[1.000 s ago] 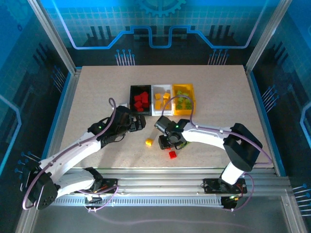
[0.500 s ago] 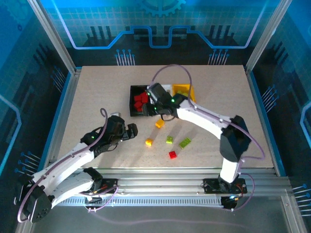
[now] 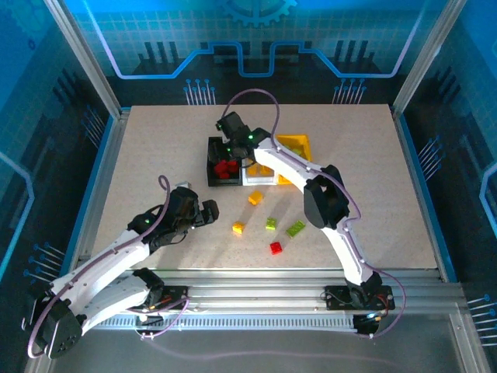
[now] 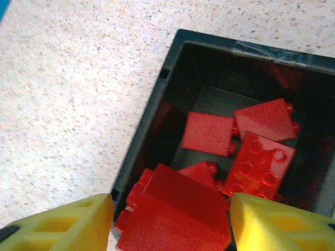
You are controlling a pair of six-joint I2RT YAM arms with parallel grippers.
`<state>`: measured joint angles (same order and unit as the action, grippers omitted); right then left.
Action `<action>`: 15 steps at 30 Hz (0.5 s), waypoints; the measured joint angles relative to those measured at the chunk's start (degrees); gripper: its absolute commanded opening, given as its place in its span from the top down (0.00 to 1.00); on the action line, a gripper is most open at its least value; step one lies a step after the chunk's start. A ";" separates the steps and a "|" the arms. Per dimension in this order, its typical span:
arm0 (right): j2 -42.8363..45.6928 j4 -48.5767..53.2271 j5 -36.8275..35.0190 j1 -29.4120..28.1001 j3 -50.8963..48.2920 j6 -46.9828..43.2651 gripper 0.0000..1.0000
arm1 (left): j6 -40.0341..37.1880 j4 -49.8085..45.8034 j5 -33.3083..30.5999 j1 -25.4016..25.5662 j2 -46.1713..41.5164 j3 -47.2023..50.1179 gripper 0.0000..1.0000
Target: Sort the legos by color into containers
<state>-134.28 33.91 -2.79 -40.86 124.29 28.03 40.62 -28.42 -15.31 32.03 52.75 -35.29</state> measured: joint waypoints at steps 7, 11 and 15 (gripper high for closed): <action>3.89 -0.66 0.48 0.00 -4.35 -0.04 0.30 | -0.04 0.02 0.59 -0.02 0.00 0.00 0.01; 13.84 -2.16 -0.17 -0.07 -16.22 0.39 0.28 | -0.04 0.04 1.05 -0.04 0.02 -0.02 0.01; 27.34 -2.75 -2.10 -0.50 -30.08 1.75 0.28 | -0.02 0.33 1.46 -0.07 0.39 -0.02 0.01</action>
<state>-106.94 31.16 -4.89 -41.36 94.21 29.78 40.60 -28.10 -13.85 31.97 53.15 -35.31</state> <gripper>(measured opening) 0.719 0.990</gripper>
